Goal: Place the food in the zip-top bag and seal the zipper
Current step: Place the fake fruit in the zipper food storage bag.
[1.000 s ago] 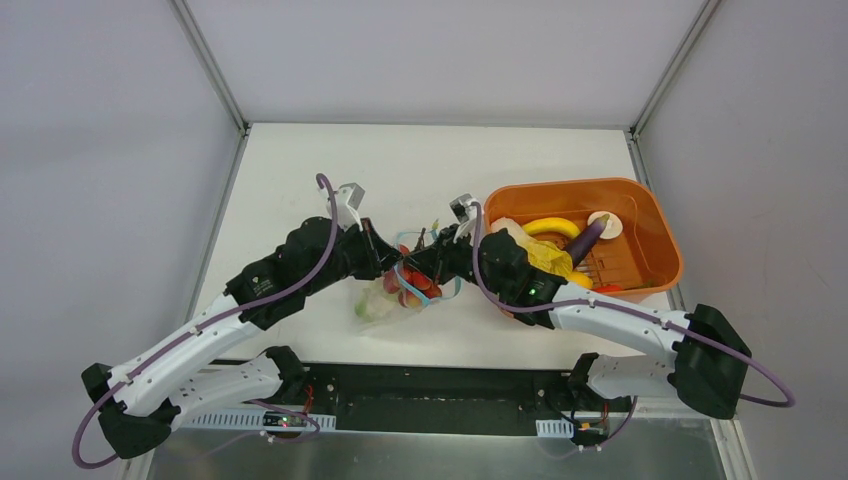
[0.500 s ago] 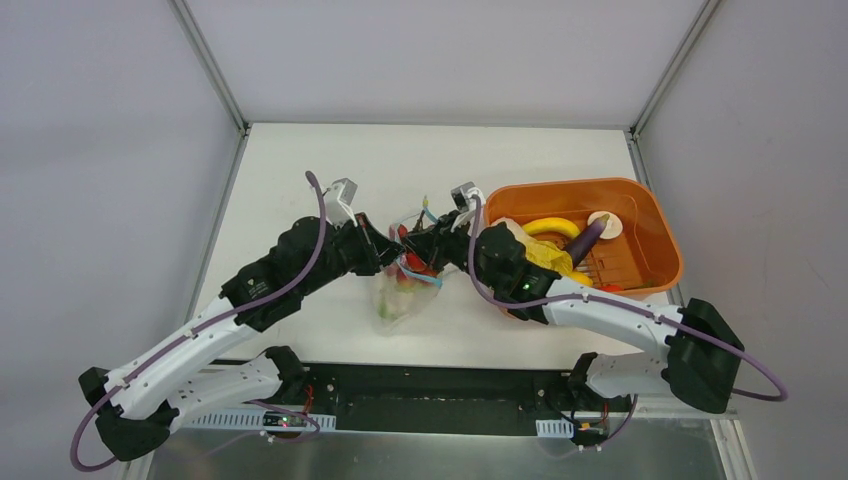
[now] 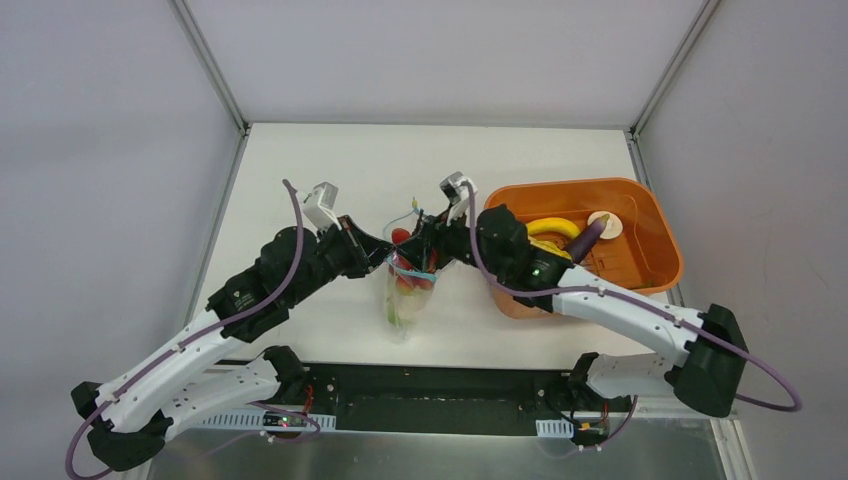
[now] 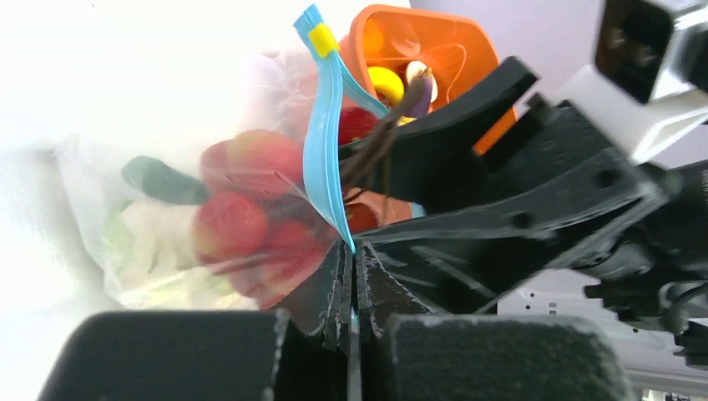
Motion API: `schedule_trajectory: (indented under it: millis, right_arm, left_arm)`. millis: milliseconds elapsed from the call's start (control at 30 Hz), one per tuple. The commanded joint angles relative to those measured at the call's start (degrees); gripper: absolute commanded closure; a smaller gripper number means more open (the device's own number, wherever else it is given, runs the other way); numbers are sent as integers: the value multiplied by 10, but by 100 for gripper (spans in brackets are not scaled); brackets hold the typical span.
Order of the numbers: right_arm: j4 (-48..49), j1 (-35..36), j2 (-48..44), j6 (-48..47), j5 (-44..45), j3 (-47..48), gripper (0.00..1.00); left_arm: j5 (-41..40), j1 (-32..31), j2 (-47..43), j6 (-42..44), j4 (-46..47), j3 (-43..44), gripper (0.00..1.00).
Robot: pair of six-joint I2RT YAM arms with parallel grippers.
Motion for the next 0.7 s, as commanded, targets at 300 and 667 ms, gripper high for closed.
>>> schedule_trajectory:
  millis: [300,667]
  right_arm:
    - [-116,-7,-64,37,-57,56,33]
    - [-121,-6,28,28,-86,114,31]
  left_arm:
    - [-24,12,-15,5,5,1,100]
    - [0,12,-13,-1,24,-5,100]
